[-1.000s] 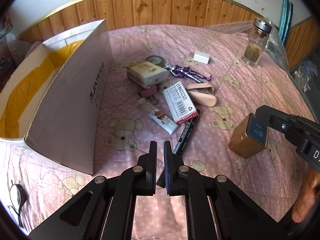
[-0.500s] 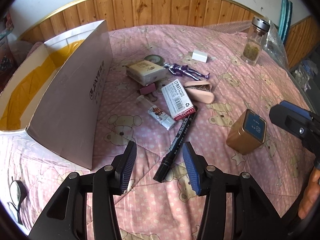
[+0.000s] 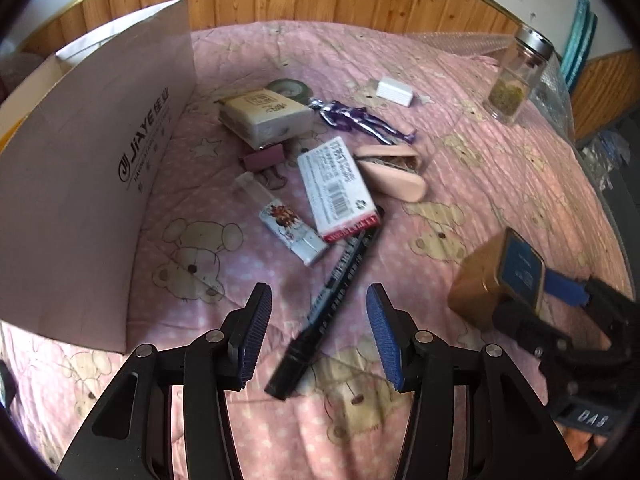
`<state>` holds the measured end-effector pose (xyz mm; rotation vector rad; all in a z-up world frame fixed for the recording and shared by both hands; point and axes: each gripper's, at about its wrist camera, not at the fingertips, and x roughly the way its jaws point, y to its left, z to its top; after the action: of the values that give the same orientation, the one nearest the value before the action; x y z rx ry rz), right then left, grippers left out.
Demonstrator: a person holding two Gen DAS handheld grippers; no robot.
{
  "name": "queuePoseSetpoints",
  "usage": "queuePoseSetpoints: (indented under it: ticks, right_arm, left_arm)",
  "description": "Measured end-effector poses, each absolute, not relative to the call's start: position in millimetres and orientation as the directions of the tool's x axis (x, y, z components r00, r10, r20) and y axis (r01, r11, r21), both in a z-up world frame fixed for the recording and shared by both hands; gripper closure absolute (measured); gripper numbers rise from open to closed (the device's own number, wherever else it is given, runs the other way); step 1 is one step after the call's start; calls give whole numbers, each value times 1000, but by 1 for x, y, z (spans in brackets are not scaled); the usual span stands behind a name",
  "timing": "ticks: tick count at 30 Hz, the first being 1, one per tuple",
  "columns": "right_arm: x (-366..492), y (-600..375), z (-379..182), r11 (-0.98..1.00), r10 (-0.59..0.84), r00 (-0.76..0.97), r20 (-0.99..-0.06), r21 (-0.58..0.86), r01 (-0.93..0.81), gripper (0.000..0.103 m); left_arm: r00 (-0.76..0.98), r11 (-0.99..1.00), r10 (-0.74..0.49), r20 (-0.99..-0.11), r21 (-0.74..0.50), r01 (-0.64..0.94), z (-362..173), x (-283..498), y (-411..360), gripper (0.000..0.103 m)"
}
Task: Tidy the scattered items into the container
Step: 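Grasp the black marker with the left tool while the right tool grasps the gold tin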
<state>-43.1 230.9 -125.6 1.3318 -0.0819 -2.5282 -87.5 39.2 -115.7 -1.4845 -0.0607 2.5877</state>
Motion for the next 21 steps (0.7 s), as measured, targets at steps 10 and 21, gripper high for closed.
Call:
queuePoseSetpoints:
  ticks: [10,21]
  right_arm:
    - [-61,218,-143,-957,-268,-536,-800,156,245,42]
    - [-68,231,-138,-949,-316,-517,-796,259,181,42]
  left_arm:
    - [-470,-952,302,-830,-243,-184,-128,-102,46,50]
    - [-458,-951,292,-840,-203,-234,-128,-100,49,75]
